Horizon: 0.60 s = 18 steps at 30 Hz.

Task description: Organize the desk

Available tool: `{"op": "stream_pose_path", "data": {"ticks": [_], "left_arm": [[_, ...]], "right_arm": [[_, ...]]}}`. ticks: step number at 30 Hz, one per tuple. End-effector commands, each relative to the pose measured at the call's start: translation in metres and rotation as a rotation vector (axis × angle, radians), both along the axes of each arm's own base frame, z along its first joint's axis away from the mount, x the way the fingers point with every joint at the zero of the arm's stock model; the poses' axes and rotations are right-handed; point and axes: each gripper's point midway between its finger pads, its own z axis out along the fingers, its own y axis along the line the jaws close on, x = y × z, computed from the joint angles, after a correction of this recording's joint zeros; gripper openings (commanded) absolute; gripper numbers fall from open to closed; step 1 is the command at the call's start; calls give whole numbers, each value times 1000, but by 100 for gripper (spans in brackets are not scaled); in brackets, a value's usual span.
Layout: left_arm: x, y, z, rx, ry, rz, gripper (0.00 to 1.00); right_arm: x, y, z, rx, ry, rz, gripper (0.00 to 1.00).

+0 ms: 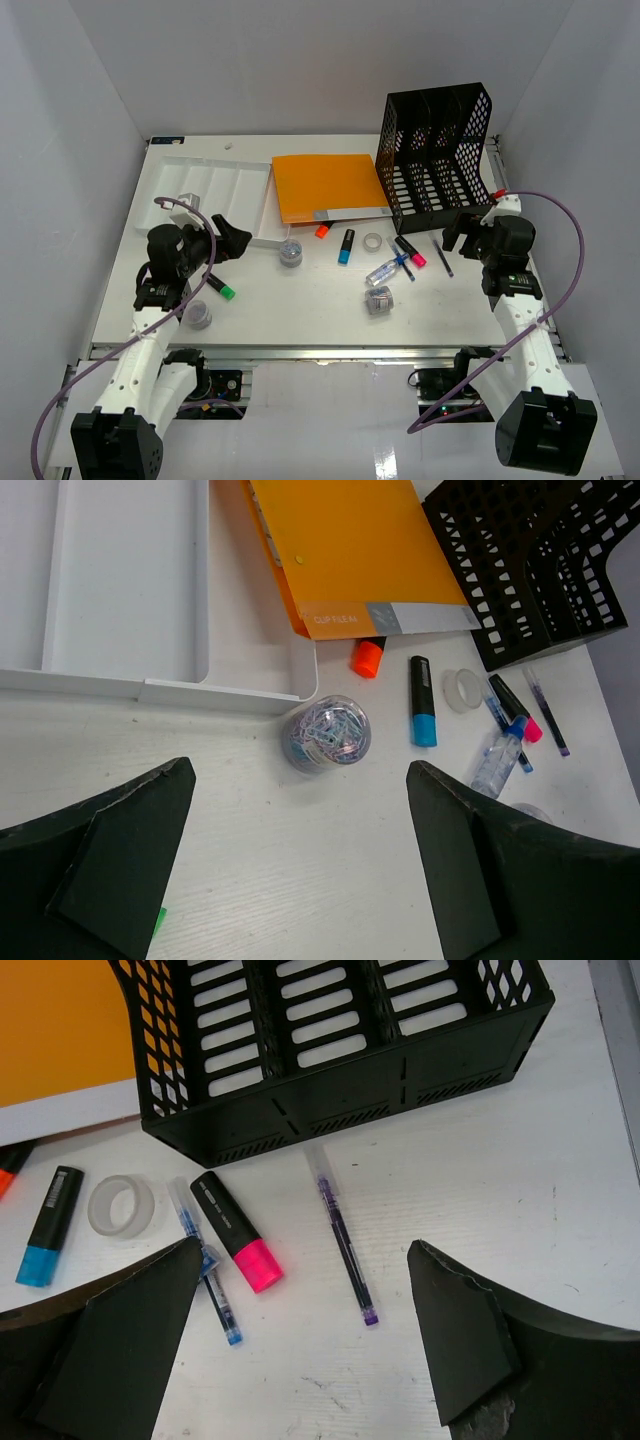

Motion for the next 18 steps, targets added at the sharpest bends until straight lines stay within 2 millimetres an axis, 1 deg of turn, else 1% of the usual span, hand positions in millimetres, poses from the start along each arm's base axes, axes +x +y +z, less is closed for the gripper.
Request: {"op": "stream_pose_path", "data": {"ticks": [1,3,4,5,8,9,12,15,17,18], "left_arm": [[9,8,11,-7,16,64,98],[10,9,6,-9,39,70,98],[10,9,4,-12,49,72,98],[9,8,0,-13,66,72,98],[4,11,-10,-20,131,97,98],[0,11,-17,-34,165,108,98],[-12,11,-27,-66,227,136,98],[-20,22,-37,-58,298,217,98],[-24,29,-43,-41,351,264,98],[-23,34,-42,-30,359,293,98]], "right_arm": [[4,19,29,15,-79,131,90],[-1,31,23,3,-86,221,90],[-8,43,20,-3,-94,317,90],[-19,62,17,-6,-111,463,90],[-41,82,0,-50,-120,673,90],[-45,87,-1,-48,-128,723,90],[-53,96,-1,-25,-113,797,90],[-66,107,-8,7,-89,910,90],[-68,108,-7,5,-79,939,90],[-68,108,-5,-6,-80,955,90]]}}
